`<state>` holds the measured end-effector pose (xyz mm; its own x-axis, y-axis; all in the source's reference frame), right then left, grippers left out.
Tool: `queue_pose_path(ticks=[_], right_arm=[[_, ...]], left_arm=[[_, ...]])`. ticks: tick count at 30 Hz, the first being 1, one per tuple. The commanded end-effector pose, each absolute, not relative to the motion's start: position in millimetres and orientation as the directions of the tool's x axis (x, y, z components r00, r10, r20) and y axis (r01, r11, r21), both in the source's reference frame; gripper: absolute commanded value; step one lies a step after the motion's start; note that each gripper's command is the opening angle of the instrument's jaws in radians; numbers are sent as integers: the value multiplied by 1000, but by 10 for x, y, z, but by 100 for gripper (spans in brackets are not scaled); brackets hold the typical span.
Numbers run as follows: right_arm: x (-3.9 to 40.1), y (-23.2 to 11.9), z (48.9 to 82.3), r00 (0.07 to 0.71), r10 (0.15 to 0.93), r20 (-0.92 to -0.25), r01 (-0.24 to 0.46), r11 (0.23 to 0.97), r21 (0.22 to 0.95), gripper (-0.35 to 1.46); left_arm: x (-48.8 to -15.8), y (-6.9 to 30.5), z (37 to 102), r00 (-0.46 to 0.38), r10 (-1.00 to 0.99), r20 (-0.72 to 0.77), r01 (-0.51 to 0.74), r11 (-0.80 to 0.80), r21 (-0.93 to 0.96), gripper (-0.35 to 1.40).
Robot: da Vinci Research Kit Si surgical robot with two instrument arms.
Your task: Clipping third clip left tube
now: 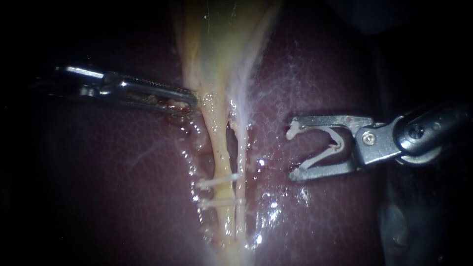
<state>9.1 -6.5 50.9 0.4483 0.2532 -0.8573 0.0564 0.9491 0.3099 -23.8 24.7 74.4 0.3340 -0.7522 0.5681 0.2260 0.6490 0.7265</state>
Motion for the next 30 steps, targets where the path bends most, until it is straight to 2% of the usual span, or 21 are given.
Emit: queue_pose_path(ticks=[1, 9, 14, 20, 24, 30], right_arm=[[91, -66, 509, 449, 253, -857, 57, 949, 310, 50], [92, -66, 509, 449, 252, -857, 55, 950, 309, 50], [92, -66, 509, 449, 252, -857, 57, 949, 310, 50], [94, -67, 509, 447, 247, -860, 65, 950, 306, 50], [101, -68, 511, 443, 292, -847, 55, 935, 352, 50], [128, -74, 520, 433, 422, -797, 14, 880, 474, 50]], left_arm=[[-238, 247, 743, 334, -752, 568, 225, 649, 726, -35], [-218, 262, 713, 332, -760, 558, 229, 639, 734, -35], [-200, 280, 681, 293, -776, 559, 249, 626, 739, -35], [-195, 285, 669, 279, -775, 567, 249, 629, 736, -35], [-195, 283, 667, 279, -775, 567, 250, 629, 736, -35], [-197, 281, 668, 279, -774, 568, 252, 630, 735, -35]])
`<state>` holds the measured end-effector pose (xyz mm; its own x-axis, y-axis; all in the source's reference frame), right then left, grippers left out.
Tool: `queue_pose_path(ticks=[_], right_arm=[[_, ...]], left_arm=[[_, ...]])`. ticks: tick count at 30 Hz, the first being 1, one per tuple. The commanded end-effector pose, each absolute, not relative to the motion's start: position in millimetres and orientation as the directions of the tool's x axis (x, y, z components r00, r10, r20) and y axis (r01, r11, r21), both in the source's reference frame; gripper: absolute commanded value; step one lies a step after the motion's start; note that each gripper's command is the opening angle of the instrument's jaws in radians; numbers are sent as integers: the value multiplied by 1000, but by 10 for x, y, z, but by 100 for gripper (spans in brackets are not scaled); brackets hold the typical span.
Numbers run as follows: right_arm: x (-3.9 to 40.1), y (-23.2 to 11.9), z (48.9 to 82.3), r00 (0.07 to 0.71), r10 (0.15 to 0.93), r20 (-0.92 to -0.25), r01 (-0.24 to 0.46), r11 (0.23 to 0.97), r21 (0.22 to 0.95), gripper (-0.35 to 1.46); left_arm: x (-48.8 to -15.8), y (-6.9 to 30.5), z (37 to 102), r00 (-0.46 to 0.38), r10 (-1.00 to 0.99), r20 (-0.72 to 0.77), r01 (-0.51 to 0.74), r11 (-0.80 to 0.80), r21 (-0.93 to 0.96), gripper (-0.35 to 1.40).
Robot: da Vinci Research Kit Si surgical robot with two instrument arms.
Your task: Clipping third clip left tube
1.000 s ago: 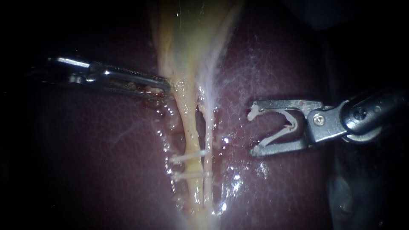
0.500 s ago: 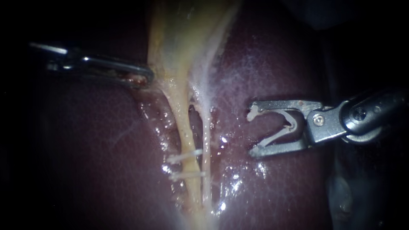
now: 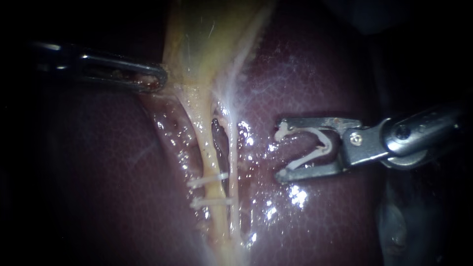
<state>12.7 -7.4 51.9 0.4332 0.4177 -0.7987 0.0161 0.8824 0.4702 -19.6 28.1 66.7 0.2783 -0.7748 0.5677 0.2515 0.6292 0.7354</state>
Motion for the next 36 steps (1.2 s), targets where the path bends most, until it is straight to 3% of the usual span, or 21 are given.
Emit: queue_pose_path(ticks=[1, 13, 24, 36], right_arm=[[132, -74, 521, 429, 438, -790, 10, 872, 489, 50], [169, -81, 554, 381, 621, -685, -37, 751, 659, 49], [176, -82, 602, 332, 736, -590, -22, 632, 775, 49], [194, -93, 652, 336, 788, -516, 9, 545, 839, 49]], left_arm=[[-197, 281, 668, 279, -774, 568, 252, 630, 735, -35], [-199, 278, 667, 278, -774, 568, 256, 630, 733, -35], [-200, 276, 668, 278, -774, 569, 257, 631, 732, -35], [-200, 275, 669, 277, -774, 570, 260, 631, 731, -35]])
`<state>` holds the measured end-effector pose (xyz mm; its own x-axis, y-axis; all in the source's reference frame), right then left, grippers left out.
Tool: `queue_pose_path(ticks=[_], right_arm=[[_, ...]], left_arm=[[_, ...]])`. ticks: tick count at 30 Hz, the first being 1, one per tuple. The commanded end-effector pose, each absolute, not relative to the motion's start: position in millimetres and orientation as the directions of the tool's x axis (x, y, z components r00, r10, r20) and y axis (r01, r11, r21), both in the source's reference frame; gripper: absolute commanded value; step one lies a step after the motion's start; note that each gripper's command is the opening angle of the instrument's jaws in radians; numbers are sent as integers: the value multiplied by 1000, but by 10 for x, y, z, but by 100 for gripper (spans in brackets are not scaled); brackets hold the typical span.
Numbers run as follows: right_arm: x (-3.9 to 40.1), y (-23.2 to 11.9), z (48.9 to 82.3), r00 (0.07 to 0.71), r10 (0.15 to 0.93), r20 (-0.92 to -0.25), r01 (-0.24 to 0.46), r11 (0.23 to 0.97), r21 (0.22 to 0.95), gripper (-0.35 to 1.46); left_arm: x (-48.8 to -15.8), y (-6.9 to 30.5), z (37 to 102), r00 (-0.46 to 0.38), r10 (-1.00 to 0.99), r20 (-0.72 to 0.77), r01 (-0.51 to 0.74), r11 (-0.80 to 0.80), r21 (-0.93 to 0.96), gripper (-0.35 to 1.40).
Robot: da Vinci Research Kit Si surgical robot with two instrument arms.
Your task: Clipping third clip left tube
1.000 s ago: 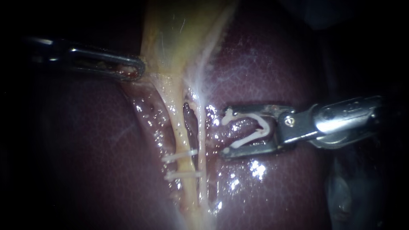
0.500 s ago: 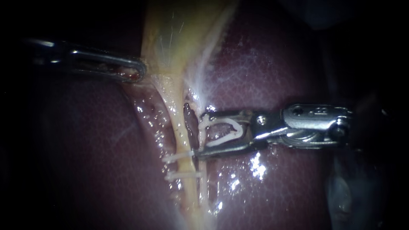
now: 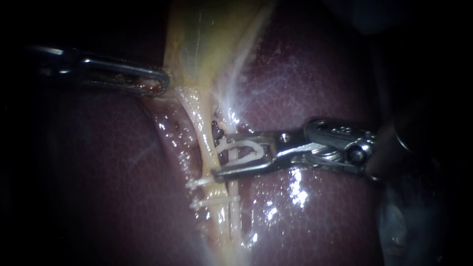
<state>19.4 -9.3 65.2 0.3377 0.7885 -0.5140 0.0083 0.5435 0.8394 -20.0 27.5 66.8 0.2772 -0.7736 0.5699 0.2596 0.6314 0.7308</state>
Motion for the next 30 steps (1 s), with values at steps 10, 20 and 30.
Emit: queue_pose_path(ticks=[10, 20, 30], right_arm=[[218, -88, 651, 271, 843, -465, 93, 458, 884, 49], [233, -72, 619, 196, 883, -426, 169, 398, 902, 49], [234, -49, 604, 179, 894, -411, 165, 385, 908, 46]], left_arm=[[-201, 275, 669, 278, -774, 570, 258, 631, 731, -35], [-202, 274, 670, 277, -773, 570, 259, 631, 731, -35], [-203, 274, 670, 277, -773, 570, 260, 632, 730, -35]])
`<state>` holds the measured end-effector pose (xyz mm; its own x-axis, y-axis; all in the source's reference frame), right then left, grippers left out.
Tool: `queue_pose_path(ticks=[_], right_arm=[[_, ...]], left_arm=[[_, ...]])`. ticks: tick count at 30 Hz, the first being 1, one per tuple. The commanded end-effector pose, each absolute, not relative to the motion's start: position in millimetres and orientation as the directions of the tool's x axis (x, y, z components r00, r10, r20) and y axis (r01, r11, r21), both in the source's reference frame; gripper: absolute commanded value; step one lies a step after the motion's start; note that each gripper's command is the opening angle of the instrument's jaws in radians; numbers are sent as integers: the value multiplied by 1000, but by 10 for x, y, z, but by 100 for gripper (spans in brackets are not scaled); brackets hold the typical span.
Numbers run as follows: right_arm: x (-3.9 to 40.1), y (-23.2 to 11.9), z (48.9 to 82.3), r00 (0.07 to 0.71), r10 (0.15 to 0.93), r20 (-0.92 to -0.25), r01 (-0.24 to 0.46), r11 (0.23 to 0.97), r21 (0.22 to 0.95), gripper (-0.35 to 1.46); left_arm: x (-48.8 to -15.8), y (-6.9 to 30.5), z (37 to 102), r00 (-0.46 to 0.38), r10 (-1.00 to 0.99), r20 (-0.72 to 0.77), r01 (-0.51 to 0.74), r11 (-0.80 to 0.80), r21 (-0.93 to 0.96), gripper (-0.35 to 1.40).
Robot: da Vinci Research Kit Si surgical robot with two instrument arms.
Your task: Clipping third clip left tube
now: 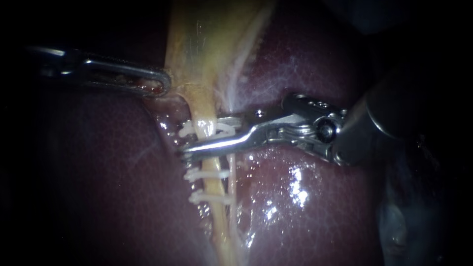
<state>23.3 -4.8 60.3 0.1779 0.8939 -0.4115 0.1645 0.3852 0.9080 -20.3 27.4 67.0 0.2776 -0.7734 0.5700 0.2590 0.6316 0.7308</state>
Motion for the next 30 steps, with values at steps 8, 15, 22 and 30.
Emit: queue_pose_path(ticks=[8, 15, 22, 30], right_arm=[[234, -49, 607, 177, 904, -390, 163, 364, 917, 33], [237, -48, 608, 150, 927, -344, 172, 319, 932, 19], [241, -47, 608, 138, 944, -298, 197, 269, 943, 3], [241, -49, 607, 151, 945, -289, 213, 254, 943, -35]], left_arm=[[-203, 273, 670, 277, -773, 570, 260, 632, 730, -35], [-203, 273, 670, 277, -773, 570, 260, 632, 730, -35], [-203, 273, 670, 278, -773, 570, 258, 632, 731, -35], [-203, 272, 669, 278, -773, 570, 258, 632, 731, -35]])
